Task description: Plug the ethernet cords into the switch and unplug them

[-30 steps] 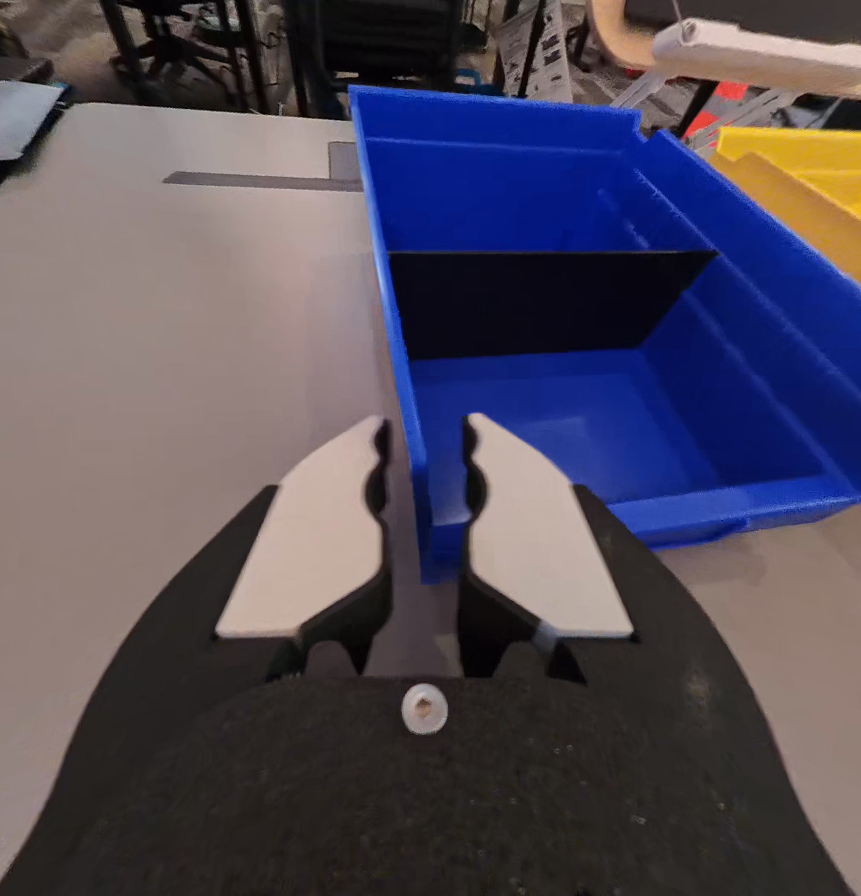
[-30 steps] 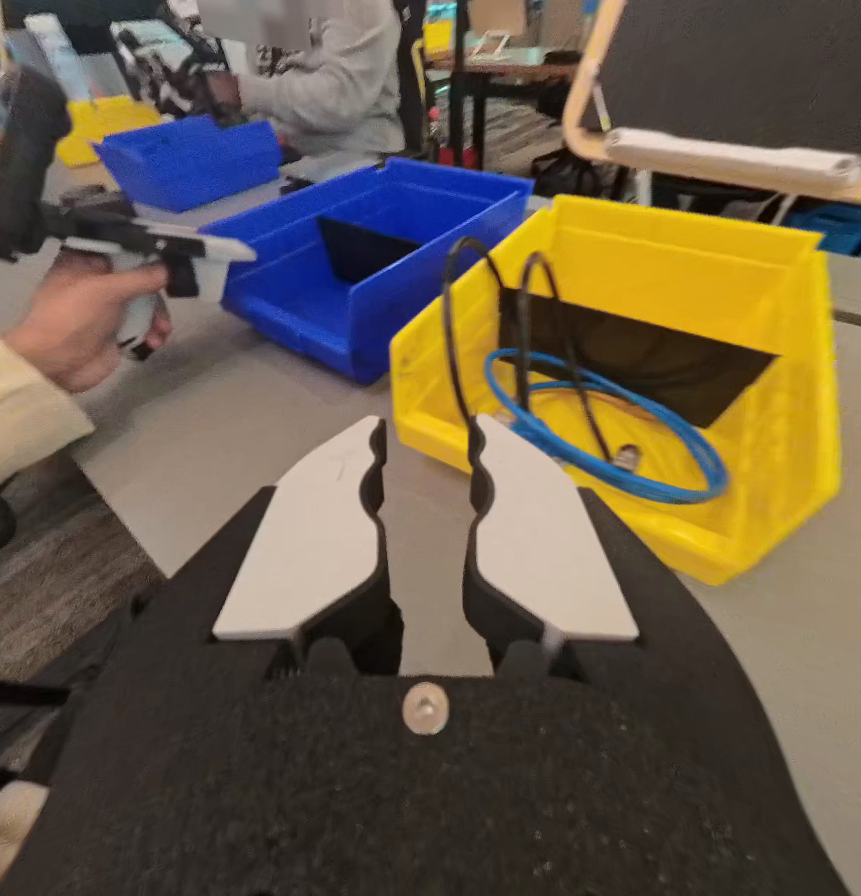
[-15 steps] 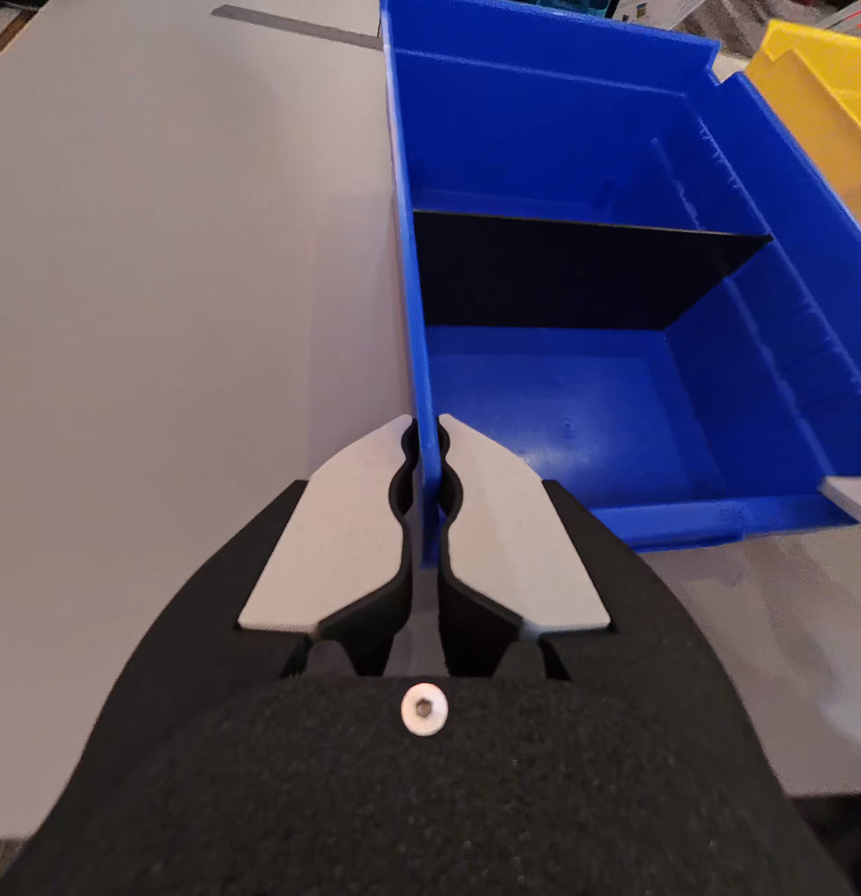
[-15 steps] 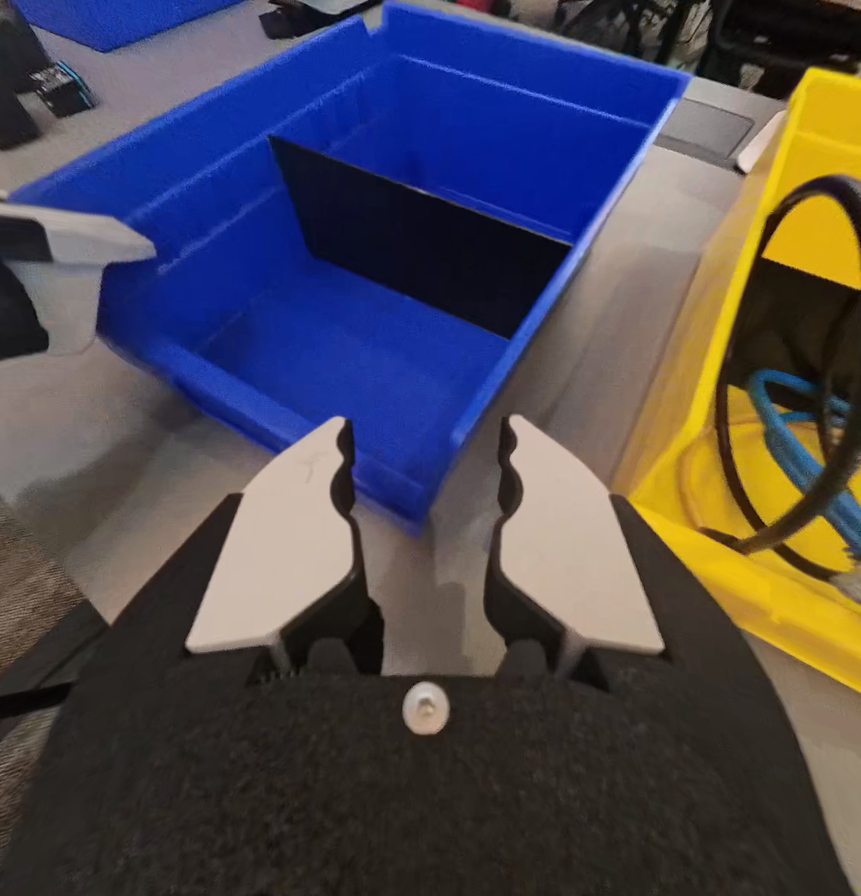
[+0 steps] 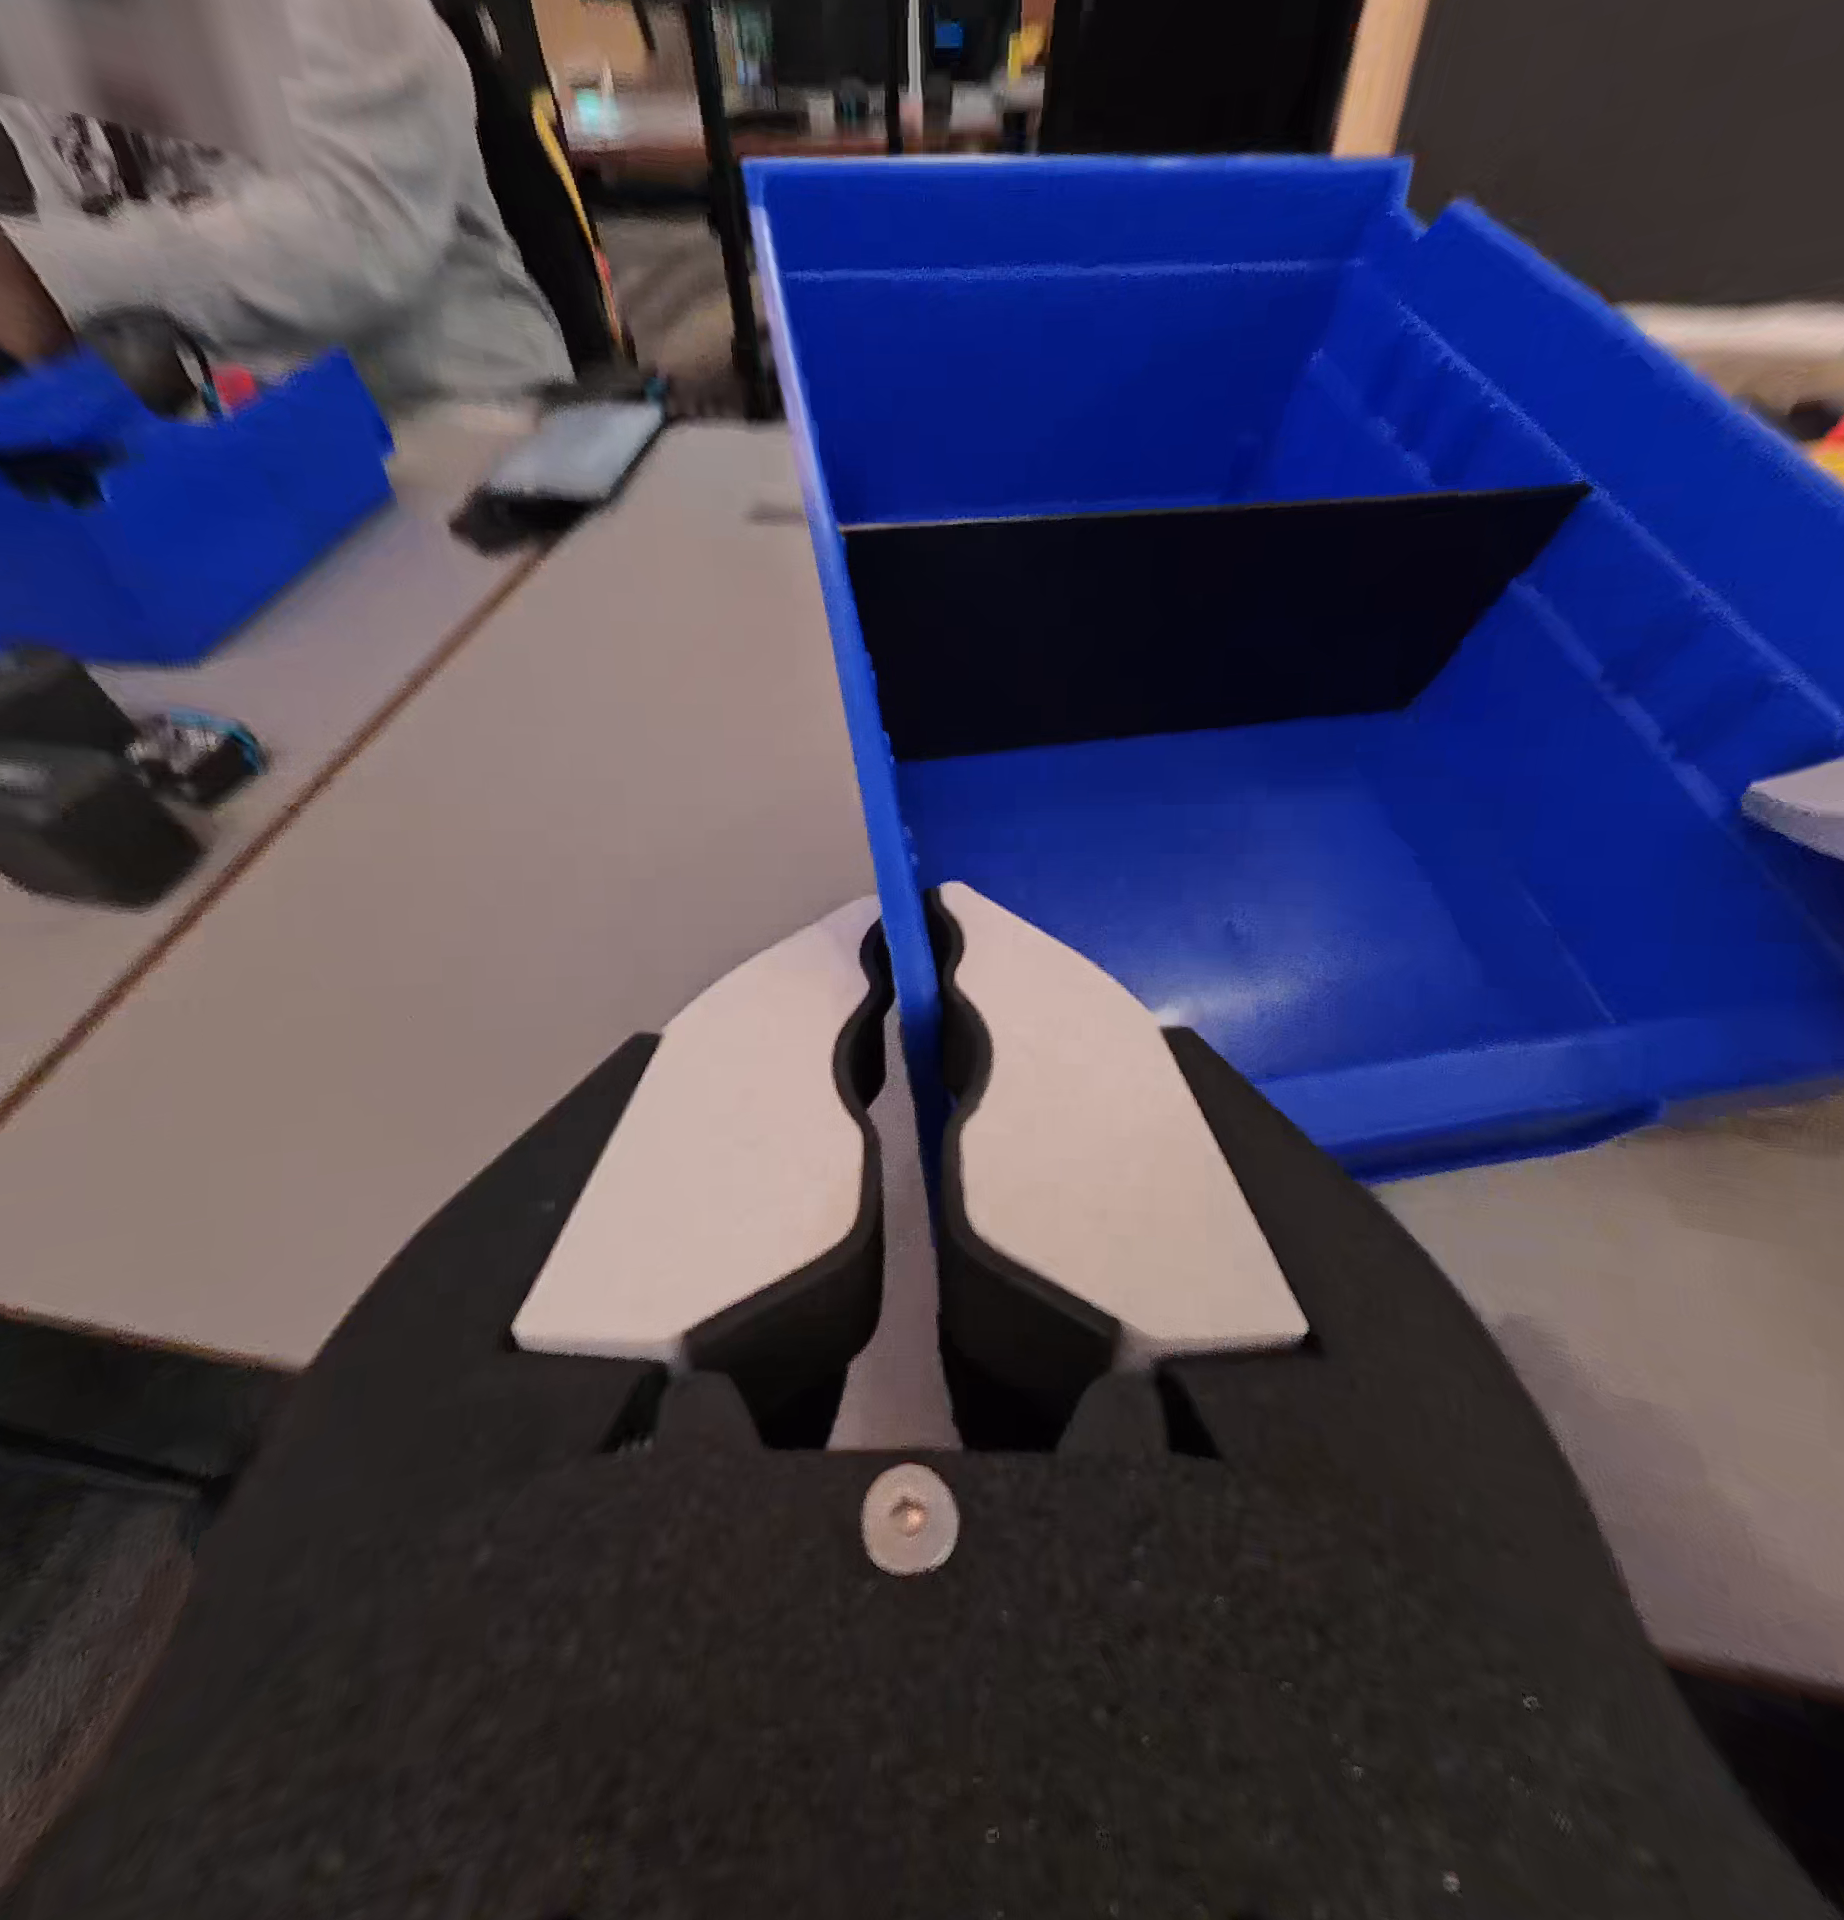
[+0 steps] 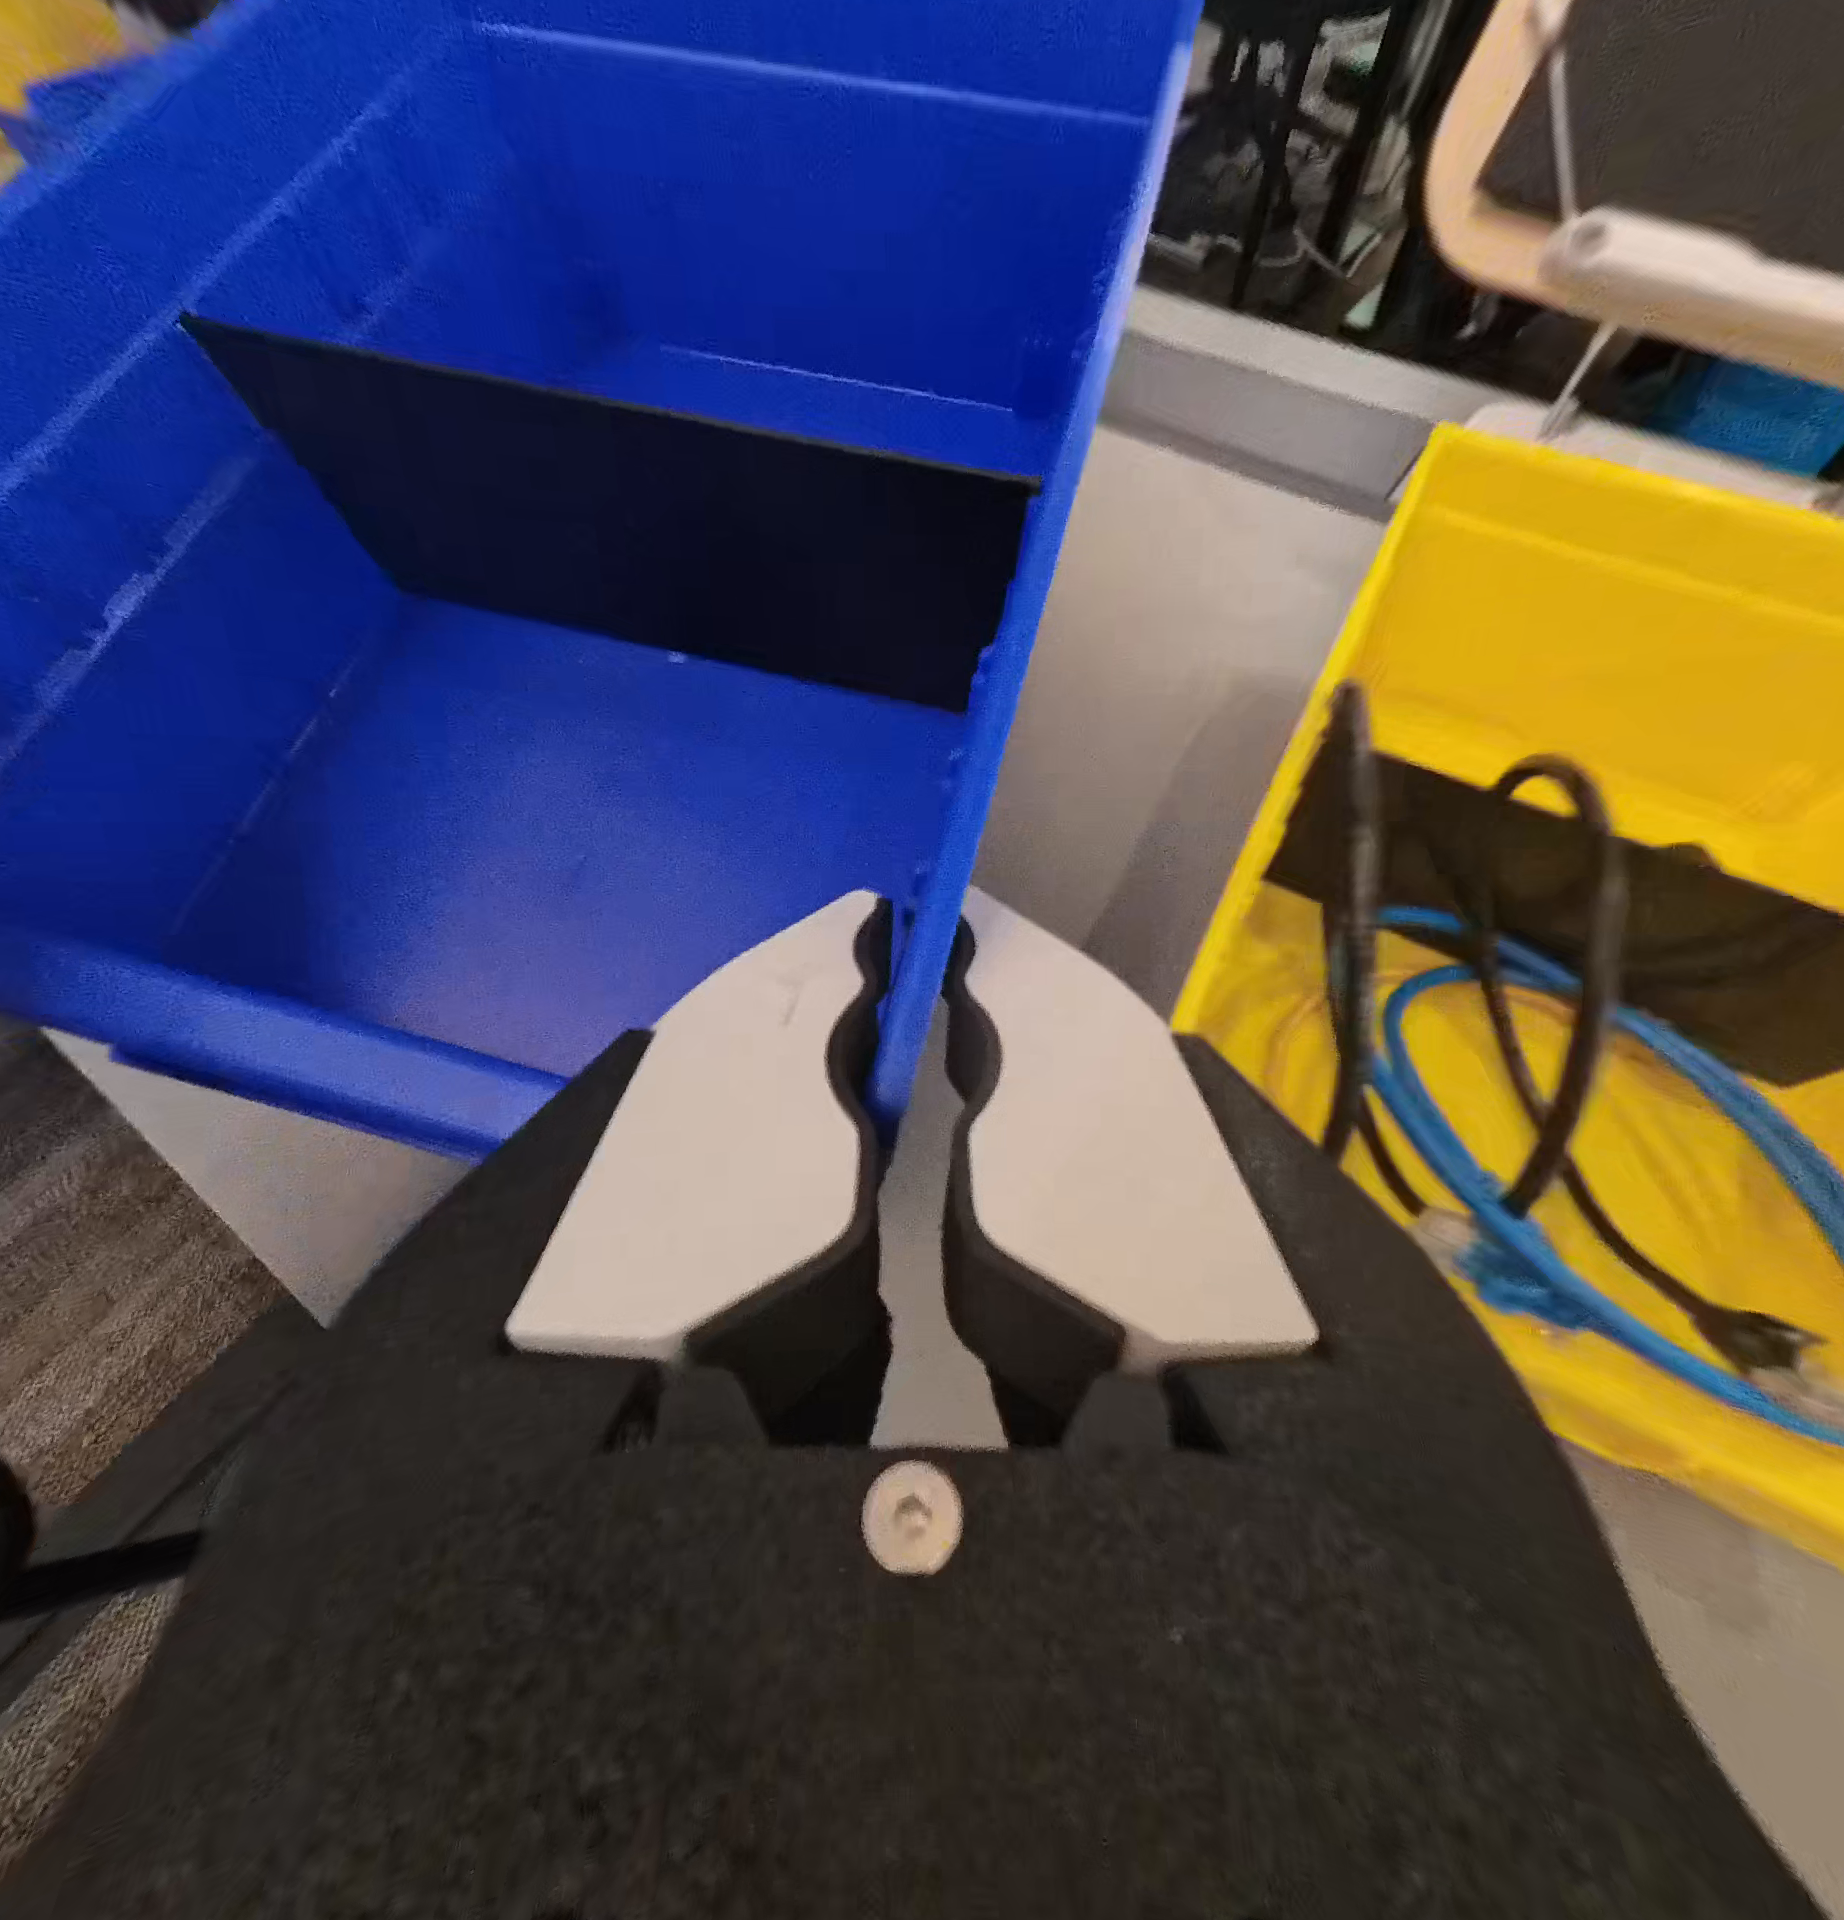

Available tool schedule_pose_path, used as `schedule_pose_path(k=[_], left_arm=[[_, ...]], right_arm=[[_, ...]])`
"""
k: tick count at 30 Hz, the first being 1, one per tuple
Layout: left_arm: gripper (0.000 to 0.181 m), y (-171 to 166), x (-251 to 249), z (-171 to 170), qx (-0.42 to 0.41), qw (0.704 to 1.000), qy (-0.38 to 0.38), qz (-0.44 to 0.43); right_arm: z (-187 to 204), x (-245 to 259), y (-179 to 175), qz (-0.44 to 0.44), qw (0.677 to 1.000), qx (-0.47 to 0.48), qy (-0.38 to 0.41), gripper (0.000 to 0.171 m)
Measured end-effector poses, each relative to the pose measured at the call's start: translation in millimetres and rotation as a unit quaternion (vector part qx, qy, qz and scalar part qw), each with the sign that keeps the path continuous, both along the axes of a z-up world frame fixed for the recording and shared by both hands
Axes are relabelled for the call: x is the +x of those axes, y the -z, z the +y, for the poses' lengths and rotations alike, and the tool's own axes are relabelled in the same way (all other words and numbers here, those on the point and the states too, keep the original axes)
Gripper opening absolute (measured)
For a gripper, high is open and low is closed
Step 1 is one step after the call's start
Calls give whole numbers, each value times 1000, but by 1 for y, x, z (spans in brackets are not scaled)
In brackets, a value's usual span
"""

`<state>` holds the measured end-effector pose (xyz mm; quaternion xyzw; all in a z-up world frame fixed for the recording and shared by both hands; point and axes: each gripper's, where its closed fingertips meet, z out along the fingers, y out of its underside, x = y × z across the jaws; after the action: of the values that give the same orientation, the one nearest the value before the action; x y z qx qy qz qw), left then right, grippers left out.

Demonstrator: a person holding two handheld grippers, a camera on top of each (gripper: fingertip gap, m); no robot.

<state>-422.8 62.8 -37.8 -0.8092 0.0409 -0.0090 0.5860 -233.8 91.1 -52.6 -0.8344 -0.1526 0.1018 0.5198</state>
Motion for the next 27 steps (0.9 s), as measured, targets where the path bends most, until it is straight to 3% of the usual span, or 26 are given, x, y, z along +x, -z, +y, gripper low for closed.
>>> schedule_pose_path(k=[5,9,14,18,22,27], left_arm=[[5,-86,95,23,81,993,86,26],[4,-104,227,46,88,977,191,20],[4,-58,404,58,-15,962,269,-32],[6,-2,507,52,-55,954,296,-4],[12,43,546,45,-74,951,296,42],[14,86,547,43,-112,946,298,57]], right_arm=[[-4,96,-76,16,995,77,58,10],[-22,224,-97,-3,983,91,160,10],[-46,389,-67,-56,971,4,231,12],[-46,496,-20,-65,966,-65,242,9],[-20,542,31,-20,975,-90,204,6],[-16,546,72,-43,974,-108,194,6]])
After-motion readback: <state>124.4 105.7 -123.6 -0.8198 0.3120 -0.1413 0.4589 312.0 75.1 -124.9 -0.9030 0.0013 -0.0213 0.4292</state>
